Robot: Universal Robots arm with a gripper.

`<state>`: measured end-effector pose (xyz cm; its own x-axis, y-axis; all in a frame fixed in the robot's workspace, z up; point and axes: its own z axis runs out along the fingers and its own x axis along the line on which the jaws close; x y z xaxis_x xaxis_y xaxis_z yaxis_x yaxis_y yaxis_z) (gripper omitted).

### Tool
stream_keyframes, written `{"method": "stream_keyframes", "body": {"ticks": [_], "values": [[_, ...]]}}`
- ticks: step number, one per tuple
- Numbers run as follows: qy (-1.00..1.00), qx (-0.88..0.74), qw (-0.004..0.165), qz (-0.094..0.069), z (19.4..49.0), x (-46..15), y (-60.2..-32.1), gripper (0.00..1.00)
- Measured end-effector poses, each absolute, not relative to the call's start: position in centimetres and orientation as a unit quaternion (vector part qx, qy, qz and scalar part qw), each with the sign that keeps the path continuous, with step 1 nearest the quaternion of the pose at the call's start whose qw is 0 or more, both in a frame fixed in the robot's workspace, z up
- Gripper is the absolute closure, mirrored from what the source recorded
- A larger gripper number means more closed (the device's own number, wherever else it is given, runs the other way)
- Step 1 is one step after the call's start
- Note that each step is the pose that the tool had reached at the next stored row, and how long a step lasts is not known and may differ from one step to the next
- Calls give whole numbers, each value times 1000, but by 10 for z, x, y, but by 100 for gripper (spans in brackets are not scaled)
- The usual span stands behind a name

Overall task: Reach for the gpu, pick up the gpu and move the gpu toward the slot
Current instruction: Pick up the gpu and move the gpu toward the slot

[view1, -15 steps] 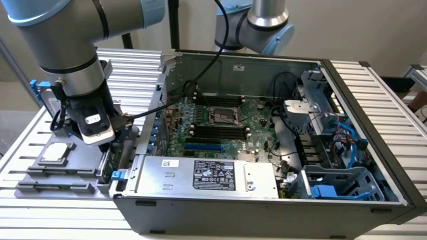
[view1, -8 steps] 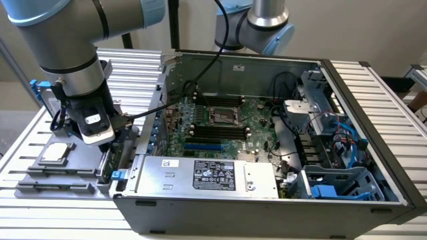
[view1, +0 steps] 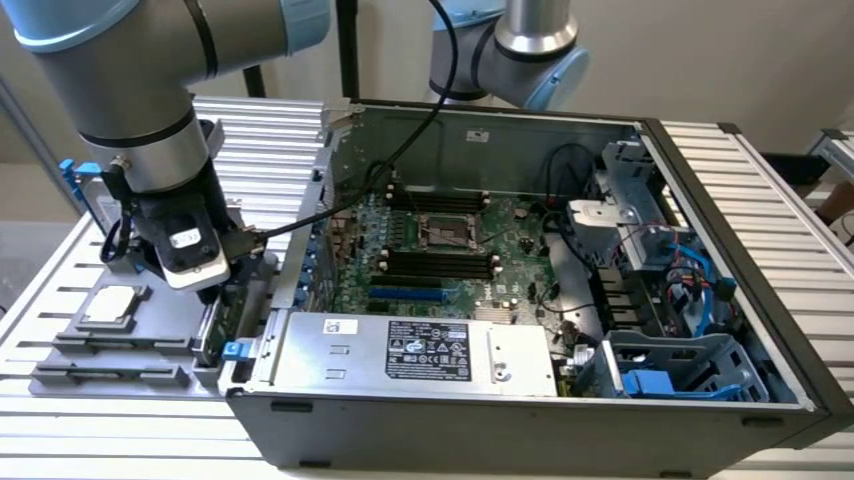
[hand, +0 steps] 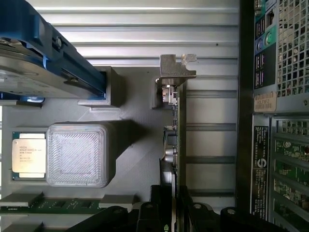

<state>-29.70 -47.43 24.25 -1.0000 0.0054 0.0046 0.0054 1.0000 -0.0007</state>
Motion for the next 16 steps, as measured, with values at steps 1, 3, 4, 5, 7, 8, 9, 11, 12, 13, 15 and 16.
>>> {"method": "stream_keyframes", "body": {"ticks": [1,3,4,5,7,8,9,11,12,13,15,16], "values": [[-1000,-3,2,-1,243,-297,-474,74],[-1000,-3,2,-3,243,-297,-474,74],[-1000,-3,2,-4,243,-297,-475,74],[-1000,-3,2,-4,243,-297,-475,74],[-1000,-3,2,-5,244,-297,-475,74],[-1000,-3,2,-5,244,-297,-475,74],[-1000,-3,2,-5,245,-297,-475,74],[-1000,-3,2,-6,246,-297,-475,74],[-1000,-3,3,-6,246,-297,-475,74],[-1000,-3,3,-6,247,-297,-475,74],[-1000,-3,3,-6,247,-297,-475,74],[-1000,-3,4,-6,247,-297,-475,74]]}}
